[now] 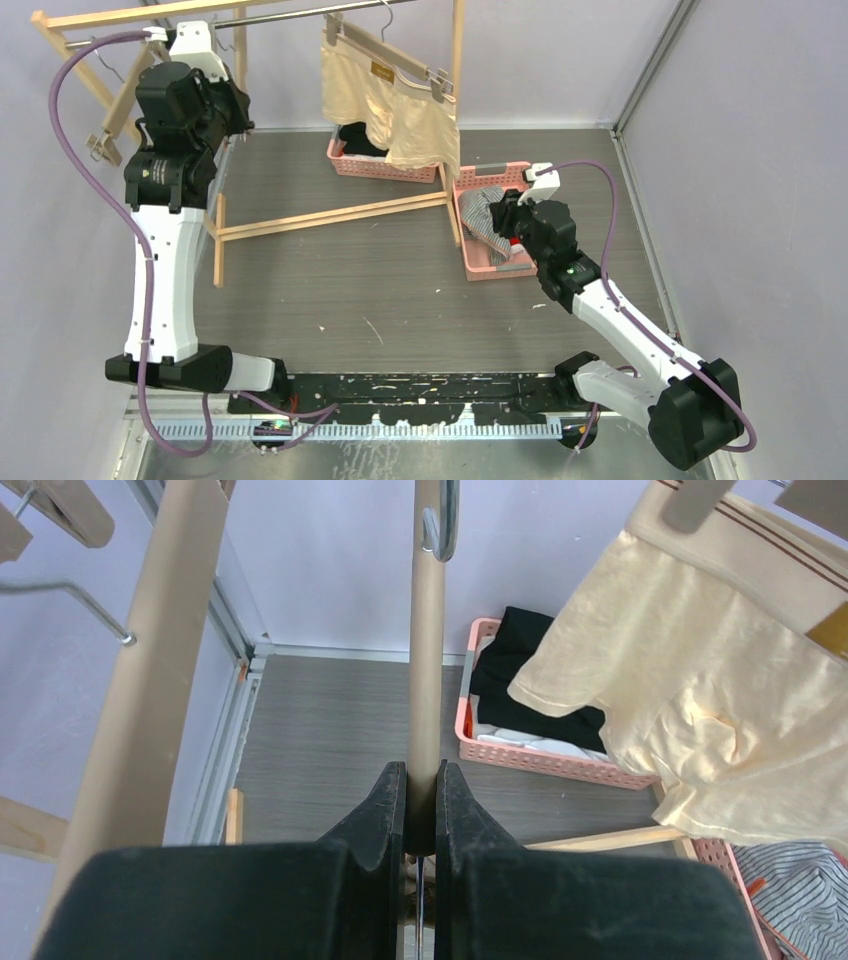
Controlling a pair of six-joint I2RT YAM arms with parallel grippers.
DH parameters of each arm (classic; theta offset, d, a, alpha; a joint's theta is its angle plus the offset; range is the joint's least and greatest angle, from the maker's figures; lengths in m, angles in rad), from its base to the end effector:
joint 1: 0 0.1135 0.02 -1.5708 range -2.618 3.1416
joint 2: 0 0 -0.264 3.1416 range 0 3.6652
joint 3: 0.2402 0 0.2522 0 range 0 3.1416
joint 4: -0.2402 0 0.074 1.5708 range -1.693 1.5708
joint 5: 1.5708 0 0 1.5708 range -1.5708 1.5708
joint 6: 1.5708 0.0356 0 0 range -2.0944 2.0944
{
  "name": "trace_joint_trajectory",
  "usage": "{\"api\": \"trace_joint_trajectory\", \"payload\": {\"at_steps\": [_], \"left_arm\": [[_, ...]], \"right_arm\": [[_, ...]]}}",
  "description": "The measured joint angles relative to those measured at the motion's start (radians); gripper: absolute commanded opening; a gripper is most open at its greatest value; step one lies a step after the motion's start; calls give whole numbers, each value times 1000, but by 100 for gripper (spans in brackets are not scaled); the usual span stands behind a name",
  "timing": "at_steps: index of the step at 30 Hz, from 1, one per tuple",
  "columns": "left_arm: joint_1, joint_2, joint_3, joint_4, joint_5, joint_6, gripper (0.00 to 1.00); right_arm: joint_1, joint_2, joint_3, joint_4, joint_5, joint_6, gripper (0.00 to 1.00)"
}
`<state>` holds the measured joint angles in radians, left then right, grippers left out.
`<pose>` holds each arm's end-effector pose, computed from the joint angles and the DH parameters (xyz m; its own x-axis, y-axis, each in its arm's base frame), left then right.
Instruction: Remove the underwear clipped to the hanger
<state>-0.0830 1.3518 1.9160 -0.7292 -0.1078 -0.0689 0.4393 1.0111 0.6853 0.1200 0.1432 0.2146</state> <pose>0.2449 -0.0165 0.5349 -0.1617 -0.0552 -0.9853 -0.0345 0.9981 -0.0503 0.2176 0.0966 0.2933 -0.2434 0.1185 -0.9627 -0.2484 0.9518 0.1800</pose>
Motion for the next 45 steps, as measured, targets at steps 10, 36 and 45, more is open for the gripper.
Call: {"api": "trace_joint_trajectory", "payload": {"at_steps": [10,36,45], "left_arm": [[32,96,88,-2,35,-15,1],[39,-170,-79,127,53,-16,43],[39,-275,-99,129,53,-15,28]], "right_arm": [[0,11,-8,8,-38,4,33],[54,33,-16,37,-65,-6,37],[59,-13,-6,23,-41,-40,38]]}}
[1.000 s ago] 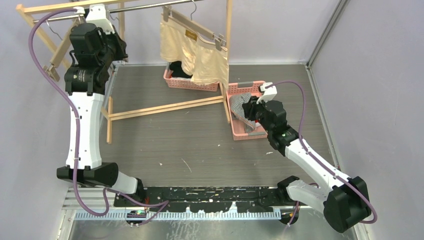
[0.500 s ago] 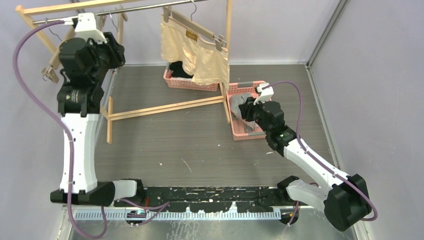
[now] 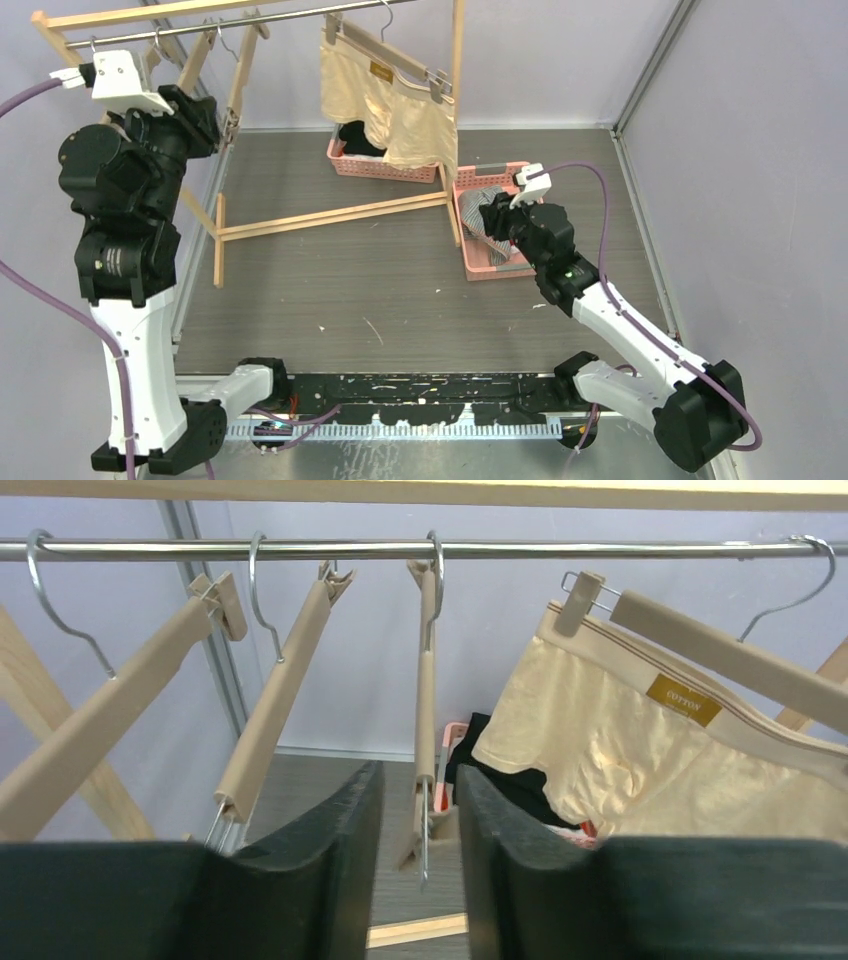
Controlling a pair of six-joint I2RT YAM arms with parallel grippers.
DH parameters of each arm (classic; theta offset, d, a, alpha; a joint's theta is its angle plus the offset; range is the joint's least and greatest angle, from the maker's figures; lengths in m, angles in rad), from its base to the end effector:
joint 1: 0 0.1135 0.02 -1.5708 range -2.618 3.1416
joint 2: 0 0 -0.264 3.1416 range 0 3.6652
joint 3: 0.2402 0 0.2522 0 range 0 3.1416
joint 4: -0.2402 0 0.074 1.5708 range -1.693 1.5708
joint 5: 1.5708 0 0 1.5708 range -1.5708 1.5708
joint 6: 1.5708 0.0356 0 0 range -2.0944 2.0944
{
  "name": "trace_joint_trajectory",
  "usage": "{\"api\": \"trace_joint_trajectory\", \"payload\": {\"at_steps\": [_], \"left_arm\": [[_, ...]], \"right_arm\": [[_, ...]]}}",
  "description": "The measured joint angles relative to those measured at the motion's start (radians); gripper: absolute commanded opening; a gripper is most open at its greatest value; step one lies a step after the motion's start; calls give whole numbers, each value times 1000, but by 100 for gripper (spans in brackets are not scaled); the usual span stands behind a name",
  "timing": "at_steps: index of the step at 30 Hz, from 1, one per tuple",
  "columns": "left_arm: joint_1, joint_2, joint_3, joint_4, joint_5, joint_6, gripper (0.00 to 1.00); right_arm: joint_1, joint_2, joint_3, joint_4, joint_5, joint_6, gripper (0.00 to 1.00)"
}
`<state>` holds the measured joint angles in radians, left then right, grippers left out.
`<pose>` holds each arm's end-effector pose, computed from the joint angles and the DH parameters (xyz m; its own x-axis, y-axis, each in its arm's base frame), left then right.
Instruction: Remove the underwear clipped to the hanger
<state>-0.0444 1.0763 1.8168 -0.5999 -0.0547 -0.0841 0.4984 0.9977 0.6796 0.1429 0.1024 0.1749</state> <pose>0.1435 -0.0044 0.5708 0.1403 -0.0902 -0.9860 0.0020 0.9959 -0.0908 0.2091 0.1096 0.2966 -0.2181 0.0784 -0.9728 -0.3545 0.9223 0.1538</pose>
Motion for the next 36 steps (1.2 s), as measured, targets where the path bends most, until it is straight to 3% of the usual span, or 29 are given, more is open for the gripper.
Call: {"api": "trace_joint_trajectory", "payload": {"at_steps": [2,6,12,16,24,31,36], "left_arm": [[0,-25,-11,-8,13,-4,21],[1,-58,-13,-14,97,-31,19],[-4,-44,14,-19,312,-111,17],[-63,-4,25,-28,374,-136,16],[-400,137,145,-168,235,-38,19],[-439,215,204,-214,94,3,22],[-439,316,305,-233,42,15,26]], "right_arm": [[2,-8,22,-12,5,-9,35],[11,-23,82,-19,24,-26,21],[11,5,191,-17,92,-50,16],[11,100,272,23,130,-65,12],[12,339,451,74,136,-71,9],[46,418,505,101,65,-72,9],[138,426,507,124,35,-101,9]]}}
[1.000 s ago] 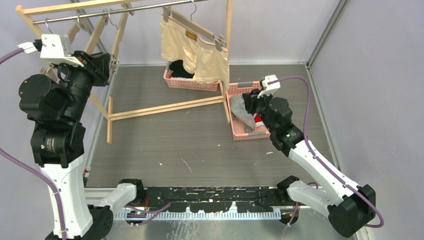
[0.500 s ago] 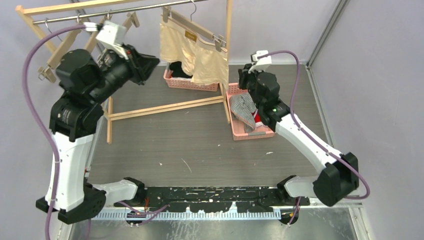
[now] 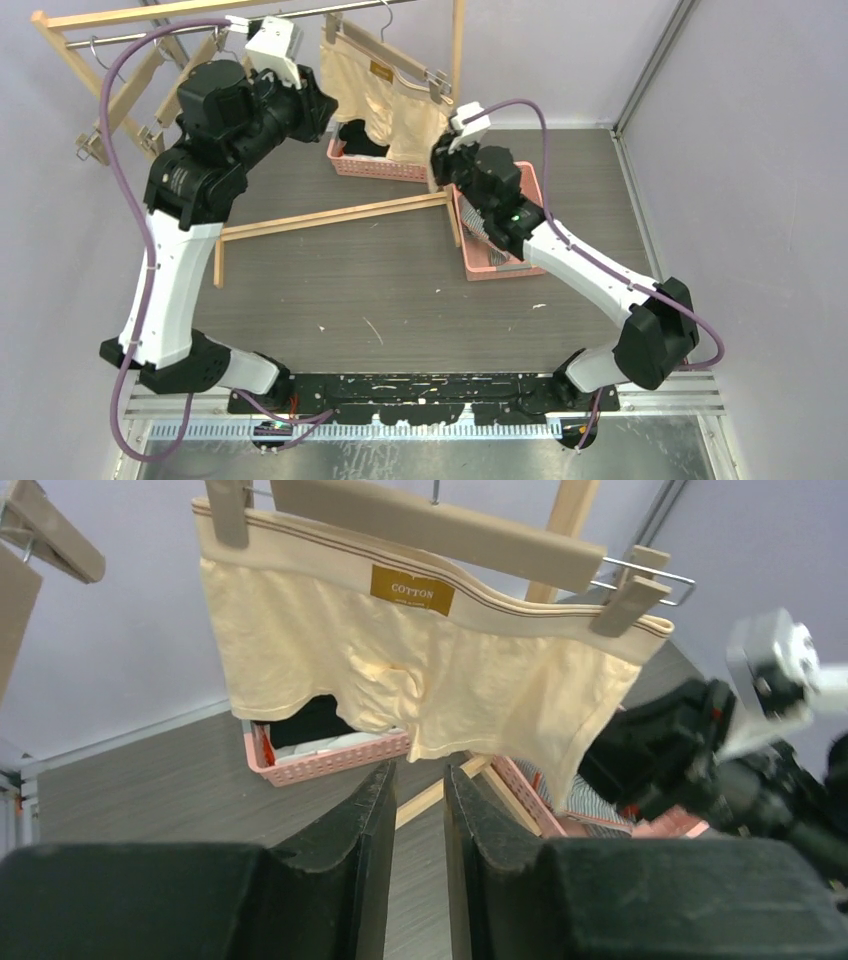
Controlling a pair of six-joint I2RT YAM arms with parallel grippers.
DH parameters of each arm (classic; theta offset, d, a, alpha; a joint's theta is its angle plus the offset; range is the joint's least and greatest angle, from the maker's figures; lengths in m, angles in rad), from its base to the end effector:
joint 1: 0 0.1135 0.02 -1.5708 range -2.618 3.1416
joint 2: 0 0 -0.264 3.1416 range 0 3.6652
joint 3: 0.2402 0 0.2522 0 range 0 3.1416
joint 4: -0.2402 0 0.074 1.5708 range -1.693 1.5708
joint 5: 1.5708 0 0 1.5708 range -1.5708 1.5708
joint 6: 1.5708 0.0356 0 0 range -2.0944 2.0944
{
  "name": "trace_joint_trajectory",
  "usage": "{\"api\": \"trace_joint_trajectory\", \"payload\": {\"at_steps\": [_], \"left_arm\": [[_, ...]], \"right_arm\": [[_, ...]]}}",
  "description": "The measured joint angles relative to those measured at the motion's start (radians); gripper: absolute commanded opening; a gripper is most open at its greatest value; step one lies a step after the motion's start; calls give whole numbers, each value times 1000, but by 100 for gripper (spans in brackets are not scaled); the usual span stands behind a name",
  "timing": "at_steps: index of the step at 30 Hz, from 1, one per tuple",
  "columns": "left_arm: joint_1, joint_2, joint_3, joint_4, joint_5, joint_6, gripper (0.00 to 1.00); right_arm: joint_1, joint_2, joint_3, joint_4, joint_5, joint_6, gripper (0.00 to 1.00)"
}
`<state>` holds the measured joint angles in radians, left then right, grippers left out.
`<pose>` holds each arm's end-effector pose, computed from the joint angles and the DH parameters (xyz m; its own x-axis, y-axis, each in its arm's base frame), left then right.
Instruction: Remove the underwear clipped to the hanger
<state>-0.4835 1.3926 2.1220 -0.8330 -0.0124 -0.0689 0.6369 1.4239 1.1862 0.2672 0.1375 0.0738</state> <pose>0.1993 -0.1041 0.5700 -0.1226 -0.0134 -0.9924 0.4466 0.8922 -0.0672 0.2785 0.1999 0.3785 -0.0117 0.0822 -0.9965 -0.4794 0.8742 0.0777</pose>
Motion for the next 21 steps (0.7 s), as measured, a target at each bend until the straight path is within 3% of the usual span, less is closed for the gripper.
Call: {"api": "trace_joint_trajectory", "payload": {"at_steps": [6,15,21], "left_arm": [[0,66,0,-7,-27,5,35],[0,82,44,43,-33,18,27],[1,216,294,45,-24,24,51]], "right_arm": [[182,4,0,10,26,-93,9],[235,4,0,16,65,-154,9],[232,4,-7,18,96,-159,7]]}}
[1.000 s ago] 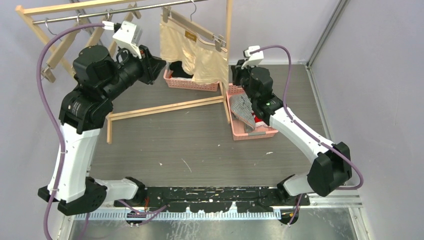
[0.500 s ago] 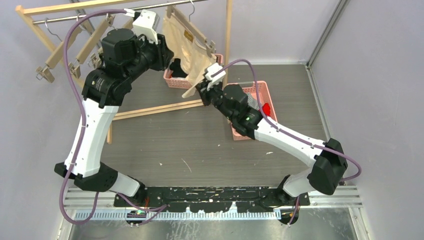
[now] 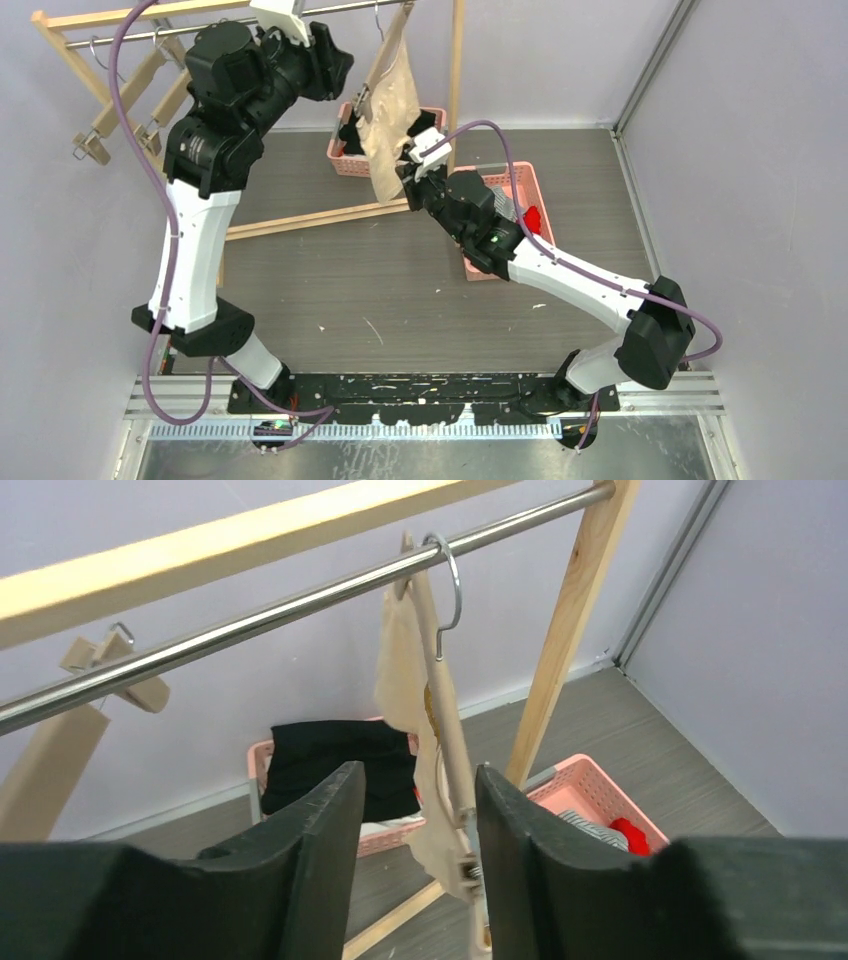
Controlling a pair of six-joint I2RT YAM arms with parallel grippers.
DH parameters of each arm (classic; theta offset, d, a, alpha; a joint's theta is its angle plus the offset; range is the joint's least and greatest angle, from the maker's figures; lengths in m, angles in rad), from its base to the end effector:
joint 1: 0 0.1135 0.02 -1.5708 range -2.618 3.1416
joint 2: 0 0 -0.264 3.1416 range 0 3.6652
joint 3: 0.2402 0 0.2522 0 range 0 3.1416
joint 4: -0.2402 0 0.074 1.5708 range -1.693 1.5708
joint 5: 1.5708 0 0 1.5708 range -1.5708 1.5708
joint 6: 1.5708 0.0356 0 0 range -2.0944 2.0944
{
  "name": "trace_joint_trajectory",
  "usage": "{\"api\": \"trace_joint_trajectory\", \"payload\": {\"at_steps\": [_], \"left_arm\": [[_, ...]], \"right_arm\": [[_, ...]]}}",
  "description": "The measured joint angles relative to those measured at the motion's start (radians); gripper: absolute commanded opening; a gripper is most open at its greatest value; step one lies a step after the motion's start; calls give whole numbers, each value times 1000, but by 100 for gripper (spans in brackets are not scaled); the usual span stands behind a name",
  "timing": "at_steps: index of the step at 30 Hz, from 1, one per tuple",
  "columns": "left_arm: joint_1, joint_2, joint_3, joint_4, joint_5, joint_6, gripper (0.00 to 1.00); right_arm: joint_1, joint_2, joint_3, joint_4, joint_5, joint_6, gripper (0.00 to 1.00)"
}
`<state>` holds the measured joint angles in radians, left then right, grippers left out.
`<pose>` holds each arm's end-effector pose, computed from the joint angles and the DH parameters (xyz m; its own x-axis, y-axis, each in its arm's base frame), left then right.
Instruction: Remove the underwear clipped to the hanger
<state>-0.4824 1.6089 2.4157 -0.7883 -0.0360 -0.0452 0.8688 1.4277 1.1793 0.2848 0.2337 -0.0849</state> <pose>0.2360 -0.1222 0.5977 -0.0031 -0.0493 -0.9988 0.4320 0.9007 -0.0458 0.2279 0.2567 0.3767 0.0737 -0.0406 -0.9965 -0.5892 0.8044 -0.0763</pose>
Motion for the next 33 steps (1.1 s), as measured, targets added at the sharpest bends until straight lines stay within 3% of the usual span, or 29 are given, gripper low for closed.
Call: {"api": "trace_joint_trajectory", "payload": {"at_steps": [3,16,33], "left_arm": [[0,30,5,4,2,-10,56],[18,95,-51,56,-63,50,58],[78,150,-14,100,-53,89,54]], "right_arm": [[0,0,-23,6,11,-5,6],[2,-28,-124,7,24,-23,6],[6,-62,-170,15,42,-40,6]]}}
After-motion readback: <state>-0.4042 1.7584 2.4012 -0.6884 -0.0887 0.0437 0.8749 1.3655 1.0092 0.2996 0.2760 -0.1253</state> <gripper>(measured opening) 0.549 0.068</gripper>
